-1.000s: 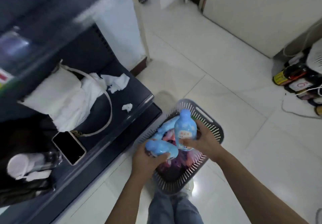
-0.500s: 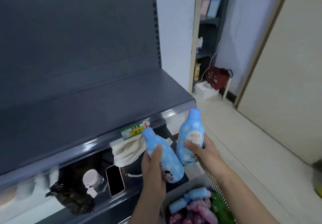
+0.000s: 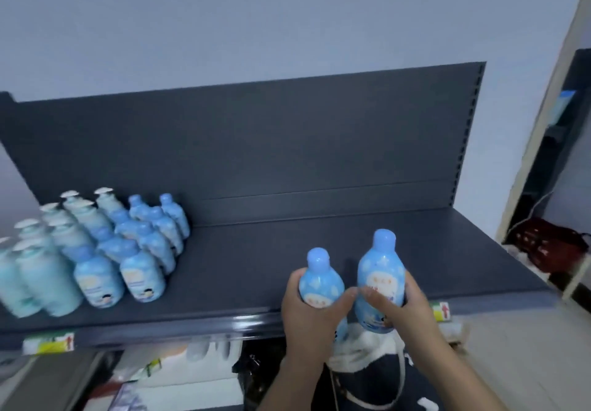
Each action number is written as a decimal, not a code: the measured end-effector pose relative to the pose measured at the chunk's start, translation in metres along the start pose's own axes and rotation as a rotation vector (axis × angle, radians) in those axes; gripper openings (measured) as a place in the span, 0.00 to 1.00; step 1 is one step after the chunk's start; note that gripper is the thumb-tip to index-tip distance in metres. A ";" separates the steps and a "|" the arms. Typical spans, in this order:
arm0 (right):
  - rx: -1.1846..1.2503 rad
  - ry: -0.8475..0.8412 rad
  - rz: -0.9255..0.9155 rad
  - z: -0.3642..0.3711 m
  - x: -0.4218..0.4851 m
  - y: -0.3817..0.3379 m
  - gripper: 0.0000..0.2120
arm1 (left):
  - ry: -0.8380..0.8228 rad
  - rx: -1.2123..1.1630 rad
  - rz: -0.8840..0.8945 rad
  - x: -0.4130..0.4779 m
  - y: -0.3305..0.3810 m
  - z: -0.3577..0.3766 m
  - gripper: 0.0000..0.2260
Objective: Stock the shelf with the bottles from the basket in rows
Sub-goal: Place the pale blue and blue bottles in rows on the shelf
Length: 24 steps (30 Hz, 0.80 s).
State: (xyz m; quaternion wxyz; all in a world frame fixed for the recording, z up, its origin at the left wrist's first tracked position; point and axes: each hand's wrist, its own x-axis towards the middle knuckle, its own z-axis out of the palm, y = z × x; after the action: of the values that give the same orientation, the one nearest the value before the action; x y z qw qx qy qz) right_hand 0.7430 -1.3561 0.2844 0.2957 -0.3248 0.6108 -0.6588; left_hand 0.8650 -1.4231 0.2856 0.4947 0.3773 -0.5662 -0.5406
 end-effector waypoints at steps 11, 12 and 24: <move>-0.007 -0.140 -0.015 0.194 0.071 -0.002 0.16 | 0.126 0.079 0.036 0.117 0.001 -0.159 0.21; -0.009 -0.147 -0.007 0.207 0.079 0.000 0.17 | 0.137 0.095 0.033 0.126 -0.001 -0.166 0.21; -0.137 -0.400 0.075 0.310 0.191 0.041 0.18 | 0.313 0.126 -0.113 0.220 -0.046 -0.182 0.21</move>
State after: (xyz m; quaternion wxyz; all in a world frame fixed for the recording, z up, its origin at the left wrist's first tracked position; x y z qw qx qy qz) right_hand 0.8705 -1.6996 0.2694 0.4127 -0.4455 0.5948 -0.5266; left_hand 0.9861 -1.6839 0.2600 0.5210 0.5182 -0.4930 -0.4657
